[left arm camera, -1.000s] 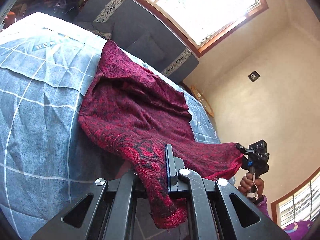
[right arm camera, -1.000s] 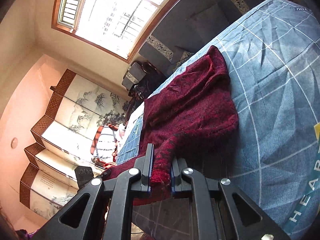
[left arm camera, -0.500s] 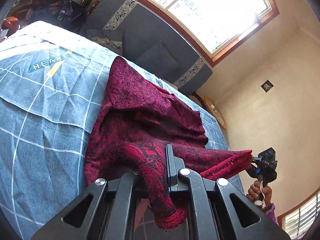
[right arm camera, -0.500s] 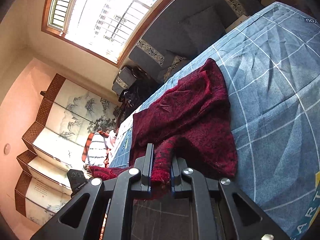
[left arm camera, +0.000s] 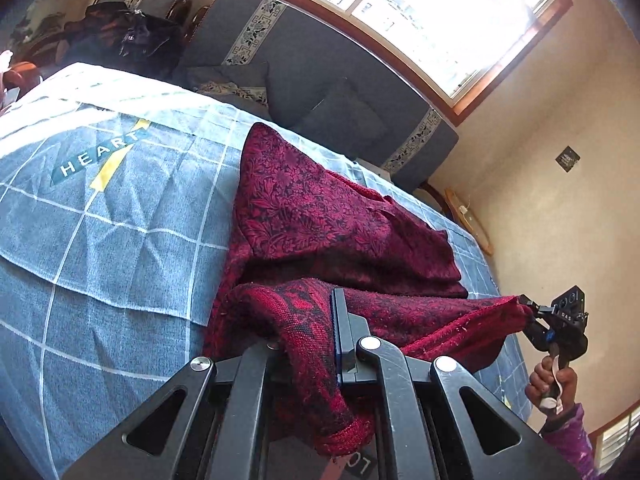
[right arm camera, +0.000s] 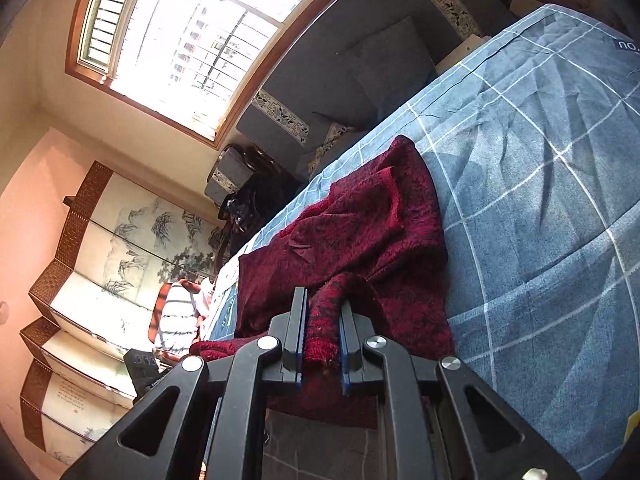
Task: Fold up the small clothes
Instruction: 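Lift the hem with both grippers and fold it toward the collar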
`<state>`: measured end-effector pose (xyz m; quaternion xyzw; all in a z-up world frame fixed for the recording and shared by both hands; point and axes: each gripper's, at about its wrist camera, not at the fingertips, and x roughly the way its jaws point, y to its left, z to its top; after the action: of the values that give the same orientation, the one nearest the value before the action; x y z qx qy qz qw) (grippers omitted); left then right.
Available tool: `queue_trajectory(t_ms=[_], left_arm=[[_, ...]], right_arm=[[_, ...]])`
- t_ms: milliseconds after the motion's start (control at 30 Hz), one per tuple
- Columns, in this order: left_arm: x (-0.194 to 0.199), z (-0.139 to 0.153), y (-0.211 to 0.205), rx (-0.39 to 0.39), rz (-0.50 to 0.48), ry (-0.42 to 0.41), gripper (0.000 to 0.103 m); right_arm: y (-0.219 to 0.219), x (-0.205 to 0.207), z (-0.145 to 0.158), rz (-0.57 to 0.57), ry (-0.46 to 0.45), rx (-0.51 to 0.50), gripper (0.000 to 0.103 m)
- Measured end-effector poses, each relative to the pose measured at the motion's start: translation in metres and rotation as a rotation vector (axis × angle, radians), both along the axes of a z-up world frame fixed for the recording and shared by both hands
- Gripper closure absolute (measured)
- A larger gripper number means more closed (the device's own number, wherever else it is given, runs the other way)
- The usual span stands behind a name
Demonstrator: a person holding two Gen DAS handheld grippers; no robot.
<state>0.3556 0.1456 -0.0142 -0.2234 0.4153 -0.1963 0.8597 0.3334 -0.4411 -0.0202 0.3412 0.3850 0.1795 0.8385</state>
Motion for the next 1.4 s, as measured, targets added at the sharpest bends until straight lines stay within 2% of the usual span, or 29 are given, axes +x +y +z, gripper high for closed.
queue_trajectory(t_ms=[333, 767, 1400], left_arm=[[0.024, -0.009, -0.014, 0.093, 0.0, -0.017, 0.094], [0.045, -0.019, -0.016, 0.128, -0.004, -0.017, 0.093], [0.072, -0.03, -0.015, 0.122, 0.008, -0.009, 0.092]], right_arm=[[-0.008, 0.032, -0.02, -0.031, 0.024, 0.006, 0.089], [-0.011, 0.057, -0.036, -0.055, 0.041, -0.004, 0.089], [-0.006, 0.086, -0.046, -0.067, 0.044, -0.019, 0.089]])
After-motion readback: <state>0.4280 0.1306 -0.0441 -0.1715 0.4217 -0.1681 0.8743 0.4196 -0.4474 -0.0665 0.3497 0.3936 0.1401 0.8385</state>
